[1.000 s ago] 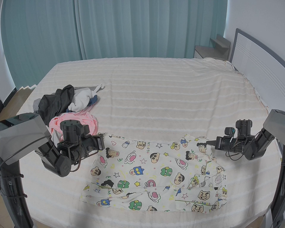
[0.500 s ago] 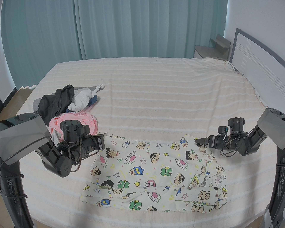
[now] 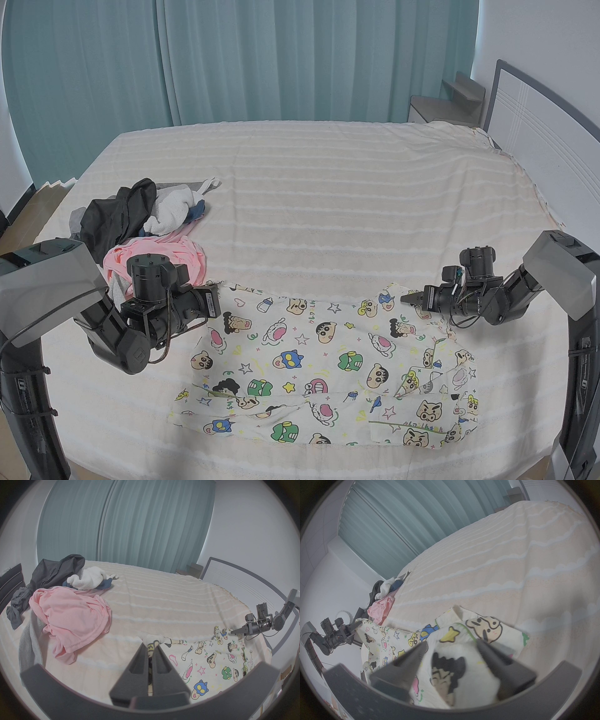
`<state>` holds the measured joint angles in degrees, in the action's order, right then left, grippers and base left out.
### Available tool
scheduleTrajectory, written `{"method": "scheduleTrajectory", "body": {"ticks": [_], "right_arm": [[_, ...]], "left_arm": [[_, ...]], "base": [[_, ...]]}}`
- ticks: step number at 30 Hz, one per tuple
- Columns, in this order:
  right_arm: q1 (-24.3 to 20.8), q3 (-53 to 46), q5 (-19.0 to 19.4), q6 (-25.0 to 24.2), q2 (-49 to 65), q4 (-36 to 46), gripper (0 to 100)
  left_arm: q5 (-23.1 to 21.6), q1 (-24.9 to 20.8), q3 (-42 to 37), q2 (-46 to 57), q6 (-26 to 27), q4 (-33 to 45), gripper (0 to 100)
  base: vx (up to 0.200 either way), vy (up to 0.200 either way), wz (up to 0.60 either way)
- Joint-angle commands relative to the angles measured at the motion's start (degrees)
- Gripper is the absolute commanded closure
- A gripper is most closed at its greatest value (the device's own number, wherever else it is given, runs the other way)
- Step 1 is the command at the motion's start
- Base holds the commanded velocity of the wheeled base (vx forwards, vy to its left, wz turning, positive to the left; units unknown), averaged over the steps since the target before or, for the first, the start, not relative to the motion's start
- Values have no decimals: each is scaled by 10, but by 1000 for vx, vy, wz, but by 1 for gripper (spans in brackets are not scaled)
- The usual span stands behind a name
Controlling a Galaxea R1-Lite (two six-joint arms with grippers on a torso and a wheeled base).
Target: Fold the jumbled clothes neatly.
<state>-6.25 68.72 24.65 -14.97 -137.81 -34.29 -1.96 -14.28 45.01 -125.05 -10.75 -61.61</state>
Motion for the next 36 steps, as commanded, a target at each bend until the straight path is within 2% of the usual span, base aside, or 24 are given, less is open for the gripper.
{"method": "scheduleTrajectory", "body": {"ticks": [1,8,12,15,19,33,36], "right_arm": [[0,-1,-2,2,-13,-4,100],[9,-11,3,-5,11,-43,100],[10,-17,2,-43,22,-88,100],[10,-24,2,-51,26,-105,100],[10,-23,2,-52,27,-115,100],[15,-37,2,-58,47,-127,100],[21,-73,24,-57,67,-128,100]], "left_arm": [[-1,0,-1,-1,0,0,100],[-1,4,0,-3,16,-50,100],[8,5,11,-8,22,-53,100],[22,4,31,-11,22,-53,100],[40,4,54,-15,22,-49,100],[50,5,75,-31,23,-47,100],[52,5,55,-25,25,-41,100]], "base": [[0,0,0],[0,0,0],[0,0,0],[0,0,0],[0,0,0],[0,0,0],[0,0,0]]}}
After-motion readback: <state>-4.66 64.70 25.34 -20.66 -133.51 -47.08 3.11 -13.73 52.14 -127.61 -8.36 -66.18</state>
